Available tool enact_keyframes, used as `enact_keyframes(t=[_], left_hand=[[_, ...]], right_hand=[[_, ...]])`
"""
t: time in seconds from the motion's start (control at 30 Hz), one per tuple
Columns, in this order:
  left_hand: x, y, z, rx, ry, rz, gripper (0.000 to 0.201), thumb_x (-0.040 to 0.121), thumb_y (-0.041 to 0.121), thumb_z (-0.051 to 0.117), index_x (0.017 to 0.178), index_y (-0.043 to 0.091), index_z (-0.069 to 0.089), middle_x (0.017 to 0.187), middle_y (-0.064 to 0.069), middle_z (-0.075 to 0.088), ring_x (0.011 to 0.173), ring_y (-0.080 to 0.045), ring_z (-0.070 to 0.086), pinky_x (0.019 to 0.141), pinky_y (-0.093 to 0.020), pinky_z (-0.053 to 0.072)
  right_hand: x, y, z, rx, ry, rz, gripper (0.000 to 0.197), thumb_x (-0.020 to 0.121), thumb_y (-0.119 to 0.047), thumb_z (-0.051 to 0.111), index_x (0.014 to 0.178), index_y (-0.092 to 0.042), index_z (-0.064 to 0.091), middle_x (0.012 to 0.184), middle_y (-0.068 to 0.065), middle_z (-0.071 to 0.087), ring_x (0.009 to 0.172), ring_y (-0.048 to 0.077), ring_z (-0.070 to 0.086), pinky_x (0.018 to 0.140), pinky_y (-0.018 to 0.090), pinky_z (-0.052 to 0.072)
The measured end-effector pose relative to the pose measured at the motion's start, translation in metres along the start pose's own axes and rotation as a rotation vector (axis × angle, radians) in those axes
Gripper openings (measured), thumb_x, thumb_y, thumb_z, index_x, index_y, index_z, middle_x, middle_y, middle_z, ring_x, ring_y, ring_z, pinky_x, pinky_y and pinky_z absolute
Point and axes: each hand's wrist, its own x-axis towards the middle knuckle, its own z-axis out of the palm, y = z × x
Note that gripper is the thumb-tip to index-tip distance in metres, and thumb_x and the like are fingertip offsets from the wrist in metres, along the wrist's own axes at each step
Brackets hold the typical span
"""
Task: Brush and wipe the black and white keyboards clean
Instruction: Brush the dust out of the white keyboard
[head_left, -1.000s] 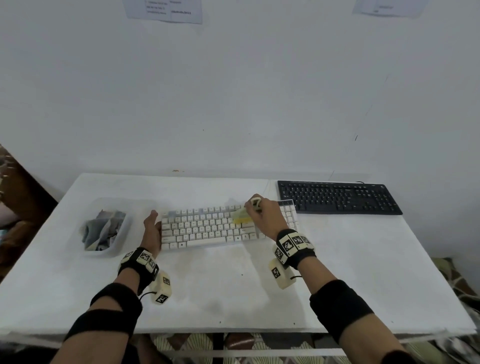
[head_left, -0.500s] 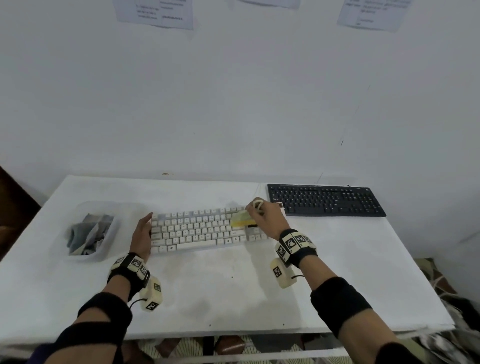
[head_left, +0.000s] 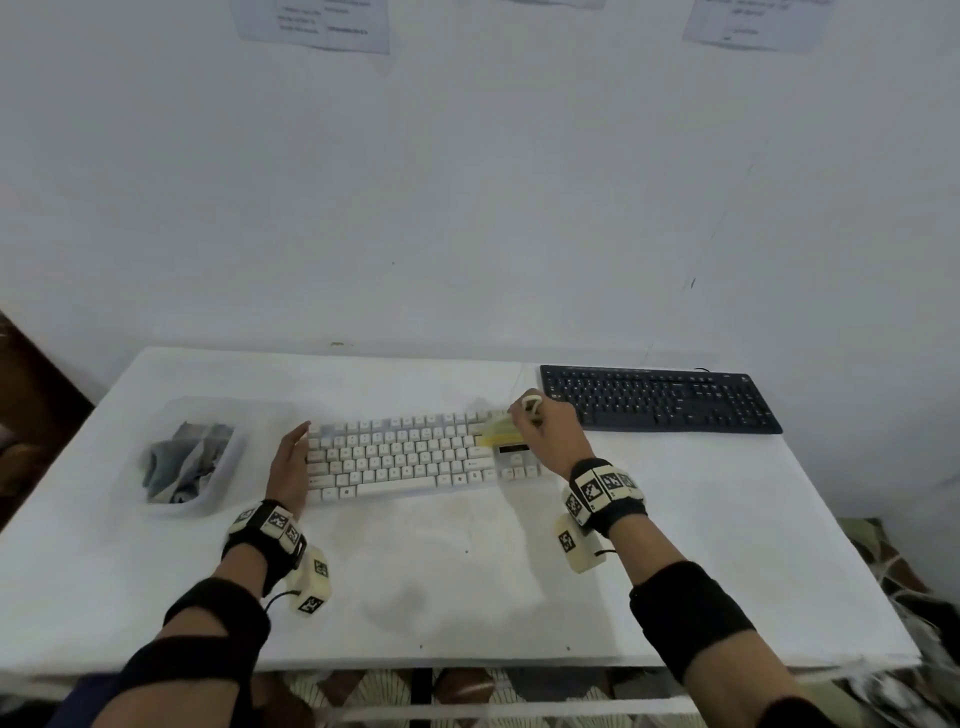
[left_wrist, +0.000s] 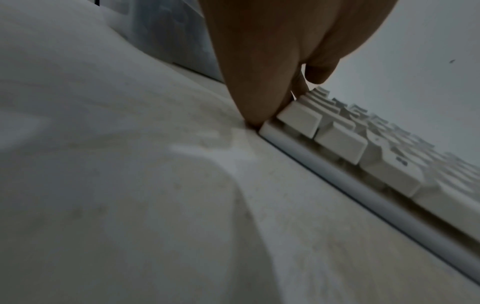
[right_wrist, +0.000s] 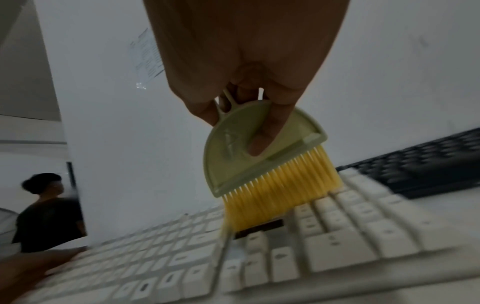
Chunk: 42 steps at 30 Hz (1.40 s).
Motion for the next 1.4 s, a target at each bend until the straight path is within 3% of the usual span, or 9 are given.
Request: enact_keyframes(t=[0.23, 0.37, 0.5, 0.6, 0.7, 0.77, 0.97, 1.13, 1.4], left_hand=[[0.003, -0.009, -0.001, 0.07, 0.001, 0.041, 0.032, 0.108, 0.035, 0.046, 0.137, 0.036, 0.058, 0.145, -0.005, 0.058, 0.131, -0.027, 0.056, 0.115, -0.052, 0.042], [0.002, -0.008, 0.0, 0.082, -0.004, 0.051, 0.032, 0.109, 0.035, 0.045, 0.138, 0.034, 0.058, 0.147, -0.005, 0.057, 0.134, -0.028, 0.054, 0.116, -0.052, 0.041], [-0.001, -0.006, 0.0, 0.114, 0.0, 0.065, 0.034, 0.11, 0.035, 0.044, 0.141, 0.03, 0.057, 0.147, -0.007, 0.056, 0.134, -0.03, 0.053, 0.117, -0.052, 0.04], [-0.003, -0.004, -0.001, 0.13, -0.01, 0.071, 0.036, 0.11, 0.035, 0.044, 0.142, 0.028, 0.056, 0.147, -0.008, 0.056, 0.134, -0.03, 0.053, 0.117, -0.05, 0.04], [-0.003, -0.003, 0.0, 0.144, -0.006, 0.072, 0.036, 0.109, 0.036, 0.043, 0.142, 0.029, 0.056, 0.148, -0.007, 0.056, 0.134, -0.03, 0.053, 0.117, -0.05, 0.04], [-0.003, -0.003, -0.001, 0.144, -0.005, 0.079, 0.036, 0.109, 0.036, 0.043, 0.142, 0.029, 0.056, 0.147, -0.007, 0.056, 0.133, -0.03, 0.053, 0.116, -0.051, 0.04], [-0.005, -0.002, 0.001, 0.125, -0.001, 0.069, 0.036, 0.11, 0.034, 0.043, 0.143, 0.03, 0.056, 0.146, -0.007, 0.057, 0.132, -0.03, 0.055, 0.115, -0.049, 0.041], [0.0, -0.008, 0.0, 0.063, -0.008, 0.058, 0.035, 0.11, 0.035, 0.038, 0.138, 0.037, 0.058, 0.142, -0.007, 0.06, 0.128, -0.028, 0.058, 0.114, -0.052, 0.043], [0.002, -0.008, -0.001, -0.01, -0.012, 0.002, 0.031, 0.107, 0.035, 0.042, 0.119, 0.053, 0.064, 0.142, -0.004, 0.062, 0.13, -0.026, 0.059, 0.114, -0.053, 0.044]], right_hand=[[-0.003, 0.033, -0.035, -0.006, 0.186, 0.188, 0.027, 0.102, -0.025, 0.056, 0.079, -0.012, 0.061, 0.067, 0.002, 0.062, 0.057, 0.012, 0.052, 0.056, 0.029, 0.045], [-0.004, 0.025, -0.032, 0.058, 0.163, 0.132, 0.027, 0.101, -0.023, 0.057, 0.082, -0.004, 0.061, 0.069, 0.015, 0.063, 0.056, 0.014, 0.049, 0.054, 0.034, 0.044], [-0.001, 0.031, -0.034, -0.021, 0.131, 0.099, 0.019, 0.098, -0.019, 0.059, 0.081, -0.01, 0.06, 0.066, 0.005, 0.063, 0.058, 0.018, 0.057, 0.057, 0.037, 0.051], [0.0, 0.039, -0.044, -0.01, 0.187, 0.158, 0.024, 0.098, -0.019, 0.058, 0.077, -0.007, 0.056, 0.065, 0.009, 0.06, 0.058, 0.024, 0.053, 0.06, 0.04, 0.047], [-0.003, 0.036, -0.047, 0.043, 0.21, 0.178, 0.027, 0.099, -0.019, 0.057, 0.08, -0.001, 0.06, 0.073, 0.018, 0.065, 0.062, 0.029, 0.055, 0.064, 0.042, 0.049], [-0.004, 0.033, -0.041, 0.053, 0.181, 0.151, 0.026, 0.1, -0.02, 0.057, 0.082, -0.002, 0.061, 0.073, 0.019, 0.065, 0.061, 0.022, 0.053, 0.062, 0.04, 0.048], [-0.007, 0.044, -0.043, -0.062, 0.182, 0.146, 0.022, 0.099, -0.018, 0.057, 0.078, -0.013, 0.055, 0.06, 0.0, 0.057, 0.052, 0.011, 0.048, 0.053, 0.027, 0.037], [-0.005, 0.034, -0.037, -0.052, 0.208, 0.128, 0.025, 0.099, -0.019, 0.057, 0.076, -0.01, 0.055, 0.056, -0.002, 0.053, 0.048, 0.009, 0.044, 0.05, 0.023, 0.037], [-0.01, 0.048, -0.037, -0.118, 0.209, 0.121, 0.024, 0.099, -0.021, 0.056, 0.076, -0.016, 0.05, 0.06, 0.004, 0.057, 0.056, 0.019, 0.051, 0.054, 0.029, 0.036]])
